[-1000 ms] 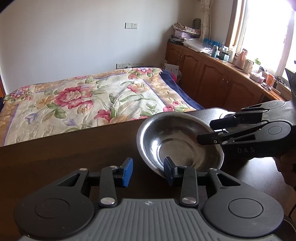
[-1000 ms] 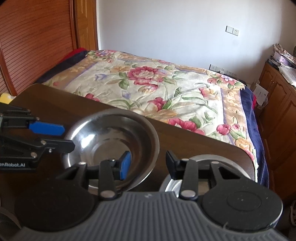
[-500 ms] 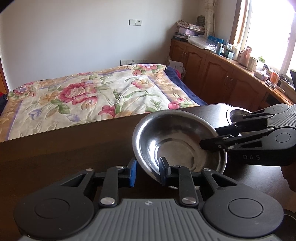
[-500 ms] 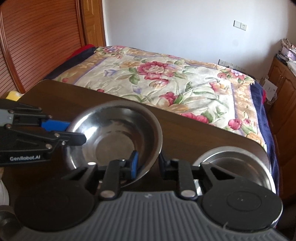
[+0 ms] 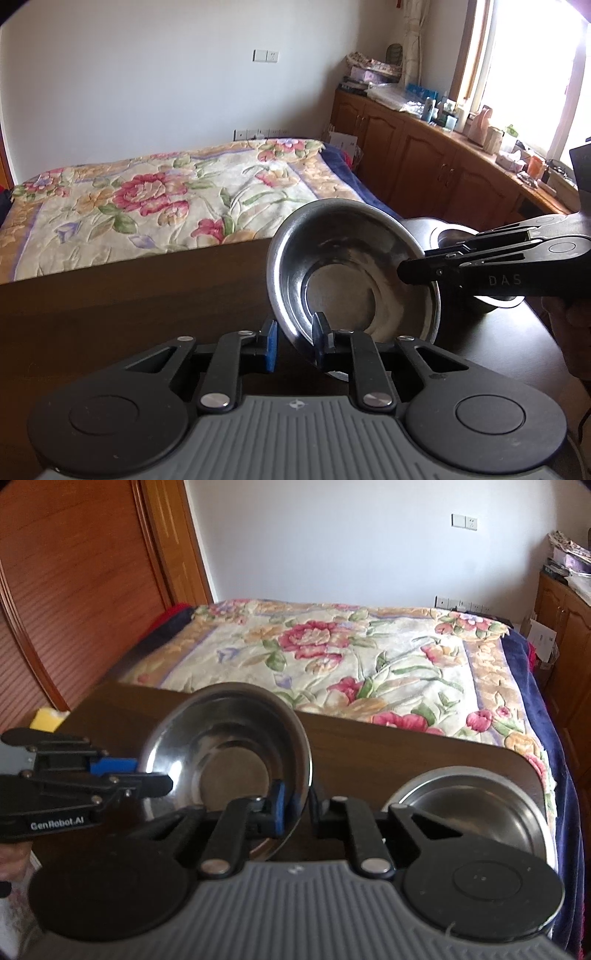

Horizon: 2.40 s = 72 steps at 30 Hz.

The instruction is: Organize plates and bowls

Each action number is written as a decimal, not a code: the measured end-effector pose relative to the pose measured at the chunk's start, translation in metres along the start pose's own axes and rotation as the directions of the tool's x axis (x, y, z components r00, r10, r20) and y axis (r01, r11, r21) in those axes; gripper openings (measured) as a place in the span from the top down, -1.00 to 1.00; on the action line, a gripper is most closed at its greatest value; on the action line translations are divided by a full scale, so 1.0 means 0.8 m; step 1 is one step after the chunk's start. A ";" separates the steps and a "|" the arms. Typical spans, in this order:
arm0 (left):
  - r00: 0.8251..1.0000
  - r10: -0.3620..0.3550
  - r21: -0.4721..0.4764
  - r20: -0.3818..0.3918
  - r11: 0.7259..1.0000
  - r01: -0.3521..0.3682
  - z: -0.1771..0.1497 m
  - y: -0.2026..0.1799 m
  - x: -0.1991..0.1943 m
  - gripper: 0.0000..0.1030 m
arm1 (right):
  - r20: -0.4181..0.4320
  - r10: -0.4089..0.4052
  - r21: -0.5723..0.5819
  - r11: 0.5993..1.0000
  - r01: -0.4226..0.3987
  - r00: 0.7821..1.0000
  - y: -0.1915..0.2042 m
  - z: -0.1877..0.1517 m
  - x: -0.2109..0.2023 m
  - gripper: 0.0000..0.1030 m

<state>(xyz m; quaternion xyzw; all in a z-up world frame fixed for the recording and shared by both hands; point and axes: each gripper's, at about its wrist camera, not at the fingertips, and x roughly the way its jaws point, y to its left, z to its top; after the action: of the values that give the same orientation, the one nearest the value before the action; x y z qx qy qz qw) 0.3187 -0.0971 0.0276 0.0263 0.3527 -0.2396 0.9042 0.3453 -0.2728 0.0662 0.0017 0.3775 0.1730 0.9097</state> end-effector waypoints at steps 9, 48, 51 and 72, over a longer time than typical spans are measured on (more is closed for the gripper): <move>0.998 -0.029 0.029 0.063 0.999 0.027 0.007 -0.031 -0.044 0.09 | 0.063 -0.012 0.011 1.000 0.011 0.998 -0.004 0.003 -0.047 0.71; 0.989 -0.094 0.069 0.110 0.994 0.087 -0.118 -0.091 -0.172 0.08 | 0.108 -0.022 -0.018 1.000 0.024 0.994 0.061 -0.116 -0.157 0.71; 0.991 -0.088 0.067 0.100 0.994 0.082 -0.128 -0.093 -0.174 0.08 | 0.104 -0.021 -0.031 0.999 0.024 0.994 0.068 -0.124 -0.159 0.72; 0.998 -0.056 0.093 0.016 0.994 0.055 -0.157 -0.090 -0.152 0.08 | 0.056 -0.029 -0.055 0.998 0.032 0.998 0.080 -0.158 -0.143 0.71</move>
<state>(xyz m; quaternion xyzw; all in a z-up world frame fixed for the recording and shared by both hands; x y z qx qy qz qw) 0.1302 -0.0828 0.0211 0.0561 0.3335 -0.2809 0.8982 0.1632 -0.2649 0.0631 -0.0247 0.3471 0.1693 0.9221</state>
